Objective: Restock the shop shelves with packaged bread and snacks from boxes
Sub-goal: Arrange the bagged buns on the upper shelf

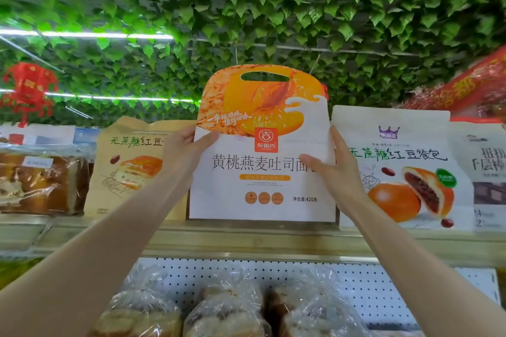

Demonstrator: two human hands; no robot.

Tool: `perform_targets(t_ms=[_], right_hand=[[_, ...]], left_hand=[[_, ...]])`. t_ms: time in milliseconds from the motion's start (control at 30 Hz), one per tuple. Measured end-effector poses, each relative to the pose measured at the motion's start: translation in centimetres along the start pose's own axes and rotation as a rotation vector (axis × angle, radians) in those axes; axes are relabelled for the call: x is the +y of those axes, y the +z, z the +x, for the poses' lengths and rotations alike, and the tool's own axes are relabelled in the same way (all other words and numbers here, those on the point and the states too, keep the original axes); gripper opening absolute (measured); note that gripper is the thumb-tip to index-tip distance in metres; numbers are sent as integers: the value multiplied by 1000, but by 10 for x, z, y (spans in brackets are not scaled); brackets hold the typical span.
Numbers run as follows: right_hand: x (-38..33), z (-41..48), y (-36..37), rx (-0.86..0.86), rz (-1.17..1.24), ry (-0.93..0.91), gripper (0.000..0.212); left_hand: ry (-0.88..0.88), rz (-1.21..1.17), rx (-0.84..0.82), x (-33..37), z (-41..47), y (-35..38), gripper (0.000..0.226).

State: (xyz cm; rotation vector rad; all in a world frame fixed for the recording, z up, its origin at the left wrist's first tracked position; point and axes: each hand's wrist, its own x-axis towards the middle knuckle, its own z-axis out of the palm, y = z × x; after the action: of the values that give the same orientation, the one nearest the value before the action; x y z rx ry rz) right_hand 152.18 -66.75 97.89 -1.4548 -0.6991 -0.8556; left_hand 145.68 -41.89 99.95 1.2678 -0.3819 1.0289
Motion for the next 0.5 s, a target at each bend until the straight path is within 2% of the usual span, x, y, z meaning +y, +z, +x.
perform_targets(t_ms=[200, 333, 500], right_hand=[[15, 3, 9, -1, 18, 27, 82], [22, 3, 11, -1, 25, 49, 88], [25, 4, 11, 3, 0, 48, 79]], left_hand=[[-19, 2, 30, -16, 6, 0, 9], [-27, 10, 39, -23, 10, 0, 9], [-38, 38, 27, -29, 12, 2, 6]])
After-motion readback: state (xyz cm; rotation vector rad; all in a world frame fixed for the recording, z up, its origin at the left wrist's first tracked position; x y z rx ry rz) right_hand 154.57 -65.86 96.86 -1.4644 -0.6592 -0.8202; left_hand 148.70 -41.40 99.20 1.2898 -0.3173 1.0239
